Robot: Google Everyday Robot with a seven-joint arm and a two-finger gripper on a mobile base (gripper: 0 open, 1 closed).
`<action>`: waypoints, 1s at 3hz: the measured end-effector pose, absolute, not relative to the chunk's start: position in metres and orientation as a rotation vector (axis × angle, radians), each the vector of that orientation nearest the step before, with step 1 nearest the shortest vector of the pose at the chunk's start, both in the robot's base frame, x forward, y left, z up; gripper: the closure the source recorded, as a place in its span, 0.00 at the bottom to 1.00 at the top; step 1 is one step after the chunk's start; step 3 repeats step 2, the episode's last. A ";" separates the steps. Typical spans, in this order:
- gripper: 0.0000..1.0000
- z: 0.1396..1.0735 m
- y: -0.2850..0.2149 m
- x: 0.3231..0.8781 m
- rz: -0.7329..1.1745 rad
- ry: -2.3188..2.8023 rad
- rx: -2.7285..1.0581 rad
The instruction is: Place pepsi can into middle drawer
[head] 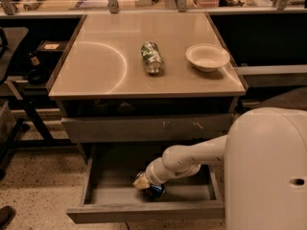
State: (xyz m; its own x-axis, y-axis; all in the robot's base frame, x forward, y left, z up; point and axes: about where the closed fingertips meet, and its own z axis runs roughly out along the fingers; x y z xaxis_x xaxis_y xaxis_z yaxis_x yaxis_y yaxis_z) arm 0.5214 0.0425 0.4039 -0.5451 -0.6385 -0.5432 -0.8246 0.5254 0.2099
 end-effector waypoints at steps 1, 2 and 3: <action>0.00 0.404 0.043 0.521 0.635 2.368 -1.202; 0.00 0.404 0.043 0.521 0.635 2.368 -1.202; 0.00 0.404 0.043 0.521 0.635 2.368 -1.202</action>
Offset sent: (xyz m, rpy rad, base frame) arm 0.0000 0.0000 0.0000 0.0000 0.0000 0.0000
